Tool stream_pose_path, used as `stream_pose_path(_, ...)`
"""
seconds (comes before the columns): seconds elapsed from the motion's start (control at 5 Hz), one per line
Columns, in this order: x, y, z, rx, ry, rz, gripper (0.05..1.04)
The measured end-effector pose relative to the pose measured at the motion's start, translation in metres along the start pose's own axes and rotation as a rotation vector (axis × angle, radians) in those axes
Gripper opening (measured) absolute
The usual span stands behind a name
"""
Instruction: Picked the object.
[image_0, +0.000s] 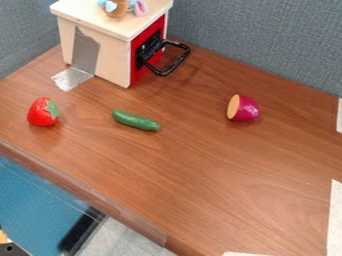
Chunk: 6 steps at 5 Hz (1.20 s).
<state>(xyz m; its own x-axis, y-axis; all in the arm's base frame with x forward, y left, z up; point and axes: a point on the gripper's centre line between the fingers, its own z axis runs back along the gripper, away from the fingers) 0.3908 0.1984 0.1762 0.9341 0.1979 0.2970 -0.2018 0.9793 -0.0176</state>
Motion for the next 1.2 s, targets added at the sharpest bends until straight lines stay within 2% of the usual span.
stream_pose_path(0.2, -0.005, -0.002, -0.018, -0.025, 0.050, 0.001, 1.001)
stream_pose_path(0.4, 0.021, -0.036, 0.005, -0.116, 0.009, -0.110, 1.001)
stream_pose_path(0.6, 0.036, -0.093, 0.015, -0.189, 0.001, -0.294, 1.001)
stream_pose_path(0.8, 0.041, -0.143, 0.022, -0.253, -0.009, -0.491, 1.001)
stream_pose_path(1.0, 0.035, -0.184, 0.017, -0.293, 0.007, -0.655, 1.001)
stream_pose_path(1.2, 0.019, -0.209, -0.006, -0.308, 0.070, -0.744, 1.001)
